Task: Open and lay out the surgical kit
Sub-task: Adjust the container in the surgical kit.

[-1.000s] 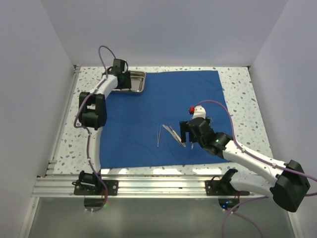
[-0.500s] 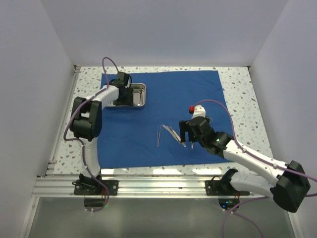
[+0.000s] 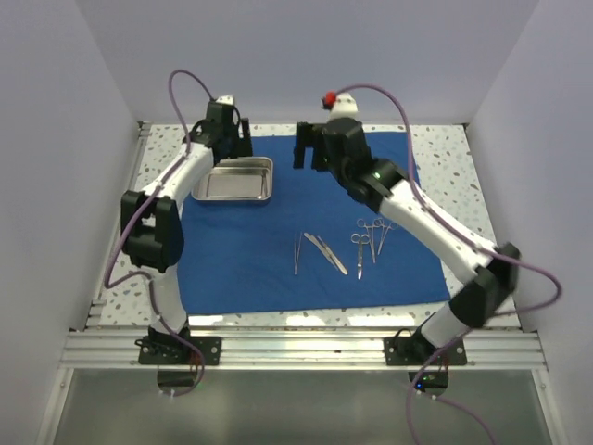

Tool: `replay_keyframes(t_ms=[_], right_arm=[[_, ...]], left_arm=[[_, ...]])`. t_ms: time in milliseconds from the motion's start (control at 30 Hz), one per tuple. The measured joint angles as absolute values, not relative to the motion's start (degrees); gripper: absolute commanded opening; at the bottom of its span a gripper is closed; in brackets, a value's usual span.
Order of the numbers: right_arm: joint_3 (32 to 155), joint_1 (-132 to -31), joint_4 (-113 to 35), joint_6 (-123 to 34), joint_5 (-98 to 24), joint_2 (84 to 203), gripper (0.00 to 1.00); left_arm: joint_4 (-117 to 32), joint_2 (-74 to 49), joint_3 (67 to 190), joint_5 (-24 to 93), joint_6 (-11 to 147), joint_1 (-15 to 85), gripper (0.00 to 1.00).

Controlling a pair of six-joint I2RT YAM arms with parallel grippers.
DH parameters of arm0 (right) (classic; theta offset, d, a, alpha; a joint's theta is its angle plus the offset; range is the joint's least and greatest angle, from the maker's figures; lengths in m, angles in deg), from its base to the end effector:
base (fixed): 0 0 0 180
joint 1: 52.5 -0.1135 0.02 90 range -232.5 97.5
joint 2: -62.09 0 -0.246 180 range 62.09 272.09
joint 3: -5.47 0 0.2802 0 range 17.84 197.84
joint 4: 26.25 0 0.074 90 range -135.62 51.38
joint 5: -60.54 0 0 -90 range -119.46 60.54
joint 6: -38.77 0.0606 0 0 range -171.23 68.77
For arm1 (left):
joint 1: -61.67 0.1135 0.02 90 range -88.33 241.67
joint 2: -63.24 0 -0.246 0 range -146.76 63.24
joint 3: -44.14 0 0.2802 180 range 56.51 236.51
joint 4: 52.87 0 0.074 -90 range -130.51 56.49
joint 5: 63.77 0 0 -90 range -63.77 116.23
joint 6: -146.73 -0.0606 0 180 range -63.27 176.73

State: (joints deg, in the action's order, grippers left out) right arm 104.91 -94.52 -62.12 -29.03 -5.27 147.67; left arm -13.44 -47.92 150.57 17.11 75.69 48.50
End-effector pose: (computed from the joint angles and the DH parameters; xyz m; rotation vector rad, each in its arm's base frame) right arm 0.3085 0.2446 0.3774 -0.0569 1.9336 0.3388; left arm 0.4735 -0.1009 0.2266 -0.1961 2.3230 -0.0941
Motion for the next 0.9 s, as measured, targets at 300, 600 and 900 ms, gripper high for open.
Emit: replay_keyframes(t_ms=[300, 600, 900], right_arm=[[129.1, -81.2, -58.14, -33.51, -16.68, 188.28, 0.99], [145.63, -76.29, -66.91, -29.49, -21.58, 199.8, 0.99], [143.62, -73.29, -74.3, -26.96, -22.02, 188.06, 0.98]], left_arm=[[-23.38, -60.66, 161.34, 17.81, 78.07, 48.52, 0.81], [-14.99, -66.06, 179.4, 18.29, 78.97, 48.17, 0.79], [-9.94, -58.78, 176.66, 18.55, 78.75, 47.36, 0.74]])
